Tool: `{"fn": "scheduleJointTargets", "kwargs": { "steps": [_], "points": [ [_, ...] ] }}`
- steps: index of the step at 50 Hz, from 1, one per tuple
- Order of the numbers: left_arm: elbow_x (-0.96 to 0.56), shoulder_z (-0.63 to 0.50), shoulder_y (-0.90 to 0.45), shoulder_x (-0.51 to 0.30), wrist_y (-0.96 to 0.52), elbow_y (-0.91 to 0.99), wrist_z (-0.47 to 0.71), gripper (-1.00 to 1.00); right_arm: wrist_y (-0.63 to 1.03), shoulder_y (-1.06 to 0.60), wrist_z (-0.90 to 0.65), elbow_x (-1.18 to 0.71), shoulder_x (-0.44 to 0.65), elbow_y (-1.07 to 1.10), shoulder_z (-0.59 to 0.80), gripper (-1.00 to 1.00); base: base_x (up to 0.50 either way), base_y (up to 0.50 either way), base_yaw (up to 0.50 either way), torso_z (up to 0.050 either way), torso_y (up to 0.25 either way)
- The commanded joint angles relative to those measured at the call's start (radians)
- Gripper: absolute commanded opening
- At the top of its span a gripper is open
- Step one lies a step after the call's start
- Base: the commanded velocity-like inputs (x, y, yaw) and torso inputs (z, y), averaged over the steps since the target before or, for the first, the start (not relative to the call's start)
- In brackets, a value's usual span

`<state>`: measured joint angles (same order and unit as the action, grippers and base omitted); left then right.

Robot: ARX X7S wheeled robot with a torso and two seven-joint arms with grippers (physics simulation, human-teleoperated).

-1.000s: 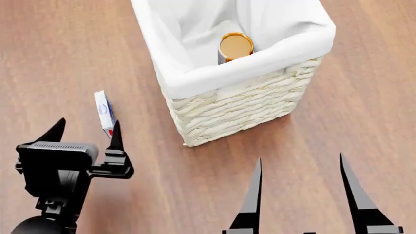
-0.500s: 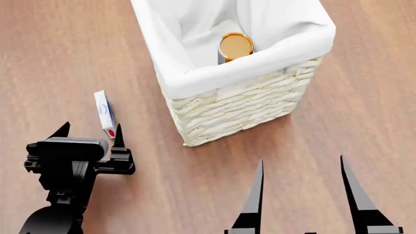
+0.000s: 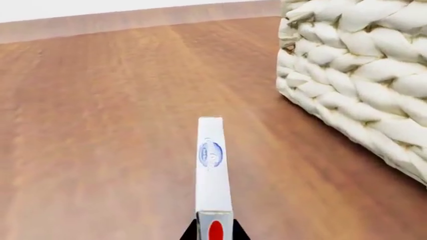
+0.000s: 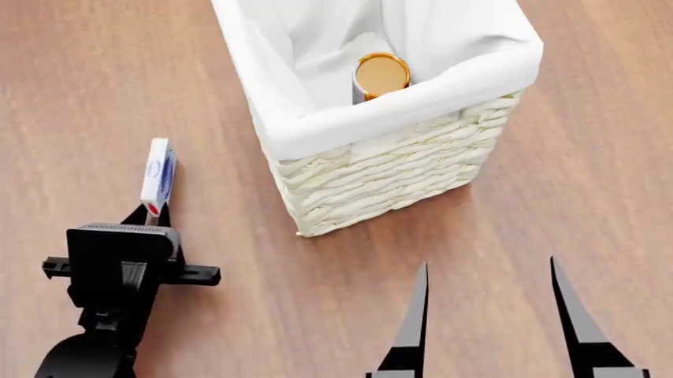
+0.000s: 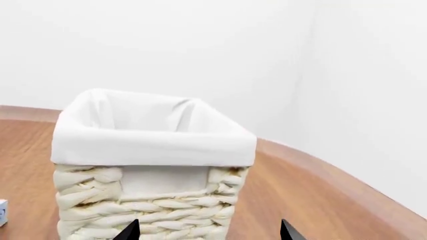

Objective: Pick up the alphabet soup and the cream cheese box, and put them in the basket.

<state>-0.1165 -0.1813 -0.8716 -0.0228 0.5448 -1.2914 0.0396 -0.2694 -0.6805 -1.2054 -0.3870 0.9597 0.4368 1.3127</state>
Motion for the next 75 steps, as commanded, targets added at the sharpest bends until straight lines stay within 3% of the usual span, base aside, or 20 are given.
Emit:
{"fn": "scheduleJointTargets", "kwargs": {
  "steps": [1,5,12,20,24,32,39,42,46,75],
  "points": [
    [0.017,0.046,-0.045,-0.004,0.021,-0.004,-0.011,-1.00,-0.007,0.008,0.003,-0.002,-0.002,-0.007,-0.003,1.00,0.00,0.00,0.00,0.000,0.000],
    [0.025,0.029,0.075,-0.047,-0.229,0.471,0.034,-1.00,-0.007,0.010,0.003,-0.002,-0.002,-0.003,-0.004,1.00,0.00,0.00,0.00,0.000,0.000],
    [0.002,0.027,0.155,-0.097,-0.472,0.954,0.057,-1.00,-0.011,0.015,0.003,0.000,0.003,0.002,-0.006,1.00,0.00,0.00,0.00,0.000,0.000],
    [-0.038,0.016,0.171,-0.141,-0.673,1.353,0.055,-1.00,0.004,0.012,0.004,0.010,0.004,0.023,-0.006,1.00,0.00,0.00,0.00,0.000,0.001],
    [-0.043,-0.008,0.132,-0.155,-0.744,1.459,0.044,-1.00,0.015,0.013,0.003,0.016,0.002,0.037,-0.004,1.00,0.00,0.00,0.00,0.000,0.000],
    [-0.043,-0.094,-0.025,-0.145,-0.818,1.414,-0.031,-1.00,0.024,0.014,0.004,0.025,-0.001,0.051,-0.004,1.00,0.00,0.00,0.00,0.000,0.001],
    [-0.169,-0.148,-0.181,-0.121,-0.958,1.315,-0.197,-1.00,0.029,0.014,0.007,0.021,0.005,0.061,-0.007,1.00,0.00,0.00,0.00,0.000,0.000],
    [-0.302,-0.168,-0.280,-0.120,-1.160,1.263,-0.324,-1.00,0.028,0.015,0.009,0.023,-0.002,0.056,-0.006,1.00,0.00,0.00,0.00,0.000,0.000],
    [-0.367,-0.230,-0.312,-0.142,-1.250,1.237,-0.451,-1.00,0.025,0.018,0.010,0.022,-0.002,0.053,-0.007,1.00,0.00,0.00,0.00,0.000,0.000],
    [-0.364,-0.255,-0.364,-0.122,-1.198,1.053,-0.497,-1.00,0.019,0.034,0.011,0.022,0.000,0.054,-0.017,1.00,0.00,0.00,0.00,0.000,0.001]
  ]
}}
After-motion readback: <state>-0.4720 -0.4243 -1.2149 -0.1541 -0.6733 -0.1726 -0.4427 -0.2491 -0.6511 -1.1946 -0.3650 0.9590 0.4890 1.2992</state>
